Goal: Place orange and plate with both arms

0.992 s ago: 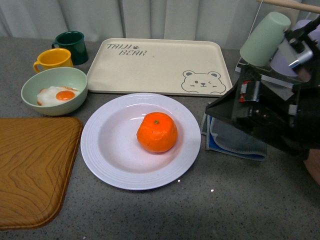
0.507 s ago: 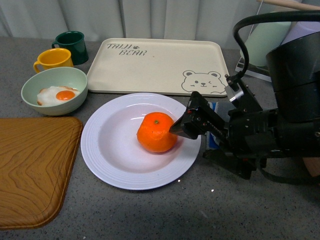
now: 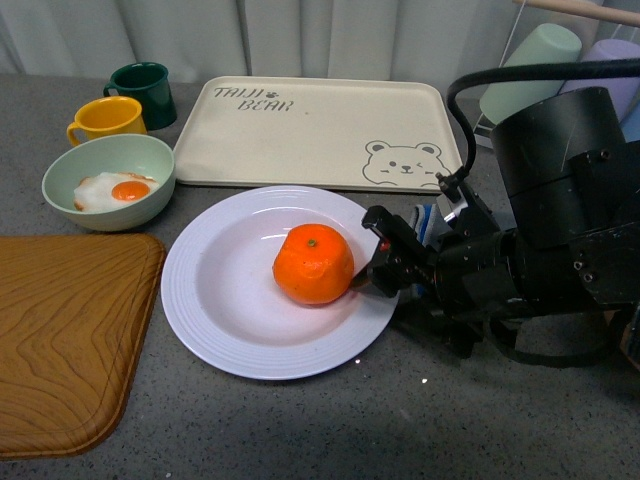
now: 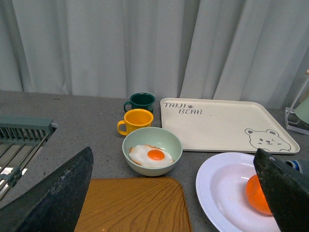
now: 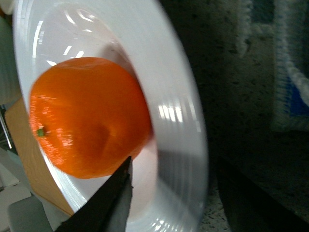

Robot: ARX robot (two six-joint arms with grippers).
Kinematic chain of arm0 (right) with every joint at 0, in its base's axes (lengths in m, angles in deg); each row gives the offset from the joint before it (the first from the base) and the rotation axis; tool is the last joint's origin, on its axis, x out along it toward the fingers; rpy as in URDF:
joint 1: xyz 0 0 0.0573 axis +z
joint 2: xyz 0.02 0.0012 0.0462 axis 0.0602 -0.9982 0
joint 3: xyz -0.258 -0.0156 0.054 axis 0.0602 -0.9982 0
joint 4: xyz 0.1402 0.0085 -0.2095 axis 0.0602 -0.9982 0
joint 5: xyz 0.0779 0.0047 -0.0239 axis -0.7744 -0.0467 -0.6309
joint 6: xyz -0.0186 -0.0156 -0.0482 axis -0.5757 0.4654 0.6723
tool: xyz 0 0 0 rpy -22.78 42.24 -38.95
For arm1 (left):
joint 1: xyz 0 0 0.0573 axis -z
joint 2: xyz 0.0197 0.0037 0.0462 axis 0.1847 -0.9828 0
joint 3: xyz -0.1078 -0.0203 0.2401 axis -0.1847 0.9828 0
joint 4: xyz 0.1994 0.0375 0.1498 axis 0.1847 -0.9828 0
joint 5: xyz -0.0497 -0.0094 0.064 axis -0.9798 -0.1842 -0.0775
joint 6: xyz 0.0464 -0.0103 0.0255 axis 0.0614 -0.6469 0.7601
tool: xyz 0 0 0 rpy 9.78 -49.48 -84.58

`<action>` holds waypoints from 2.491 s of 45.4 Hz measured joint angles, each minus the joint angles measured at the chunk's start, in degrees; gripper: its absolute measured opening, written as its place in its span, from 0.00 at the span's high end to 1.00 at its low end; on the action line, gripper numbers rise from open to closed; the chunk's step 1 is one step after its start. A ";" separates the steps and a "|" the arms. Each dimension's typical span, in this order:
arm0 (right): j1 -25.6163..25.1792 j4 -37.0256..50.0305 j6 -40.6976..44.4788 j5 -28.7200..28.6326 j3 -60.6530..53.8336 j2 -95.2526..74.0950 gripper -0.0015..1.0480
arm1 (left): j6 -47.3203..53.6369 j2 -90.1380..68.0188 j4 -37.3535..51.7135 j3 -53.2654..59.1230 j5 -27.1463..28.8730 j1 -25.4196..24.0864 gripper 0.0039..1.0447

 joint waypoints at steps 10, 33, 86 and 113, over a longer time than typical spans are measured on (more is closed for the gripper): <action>-0.22 -1.99 -1.22 -0.98 3.50 -2.82 0.87 | 0.00 0.00 0.00 0.00 0.00 0.00 0.06; -1.95 10.47 -4.83 -4.24 -2.29 4.33 0.98 | 0.00 0.00 0.00 0.00 0.02 0.00 0.06; -7.89 -3.48 6.51 8.15 42.14 -15.39 0.59 | 0.02 0.02 -0.02 0.00 0.00 0.00 0.06; -11.74 50.47 47.19 34.86 -17.53 20.22 0.99 | 0.02 0.02 -0.02 0.00 0.00 0.00 0.06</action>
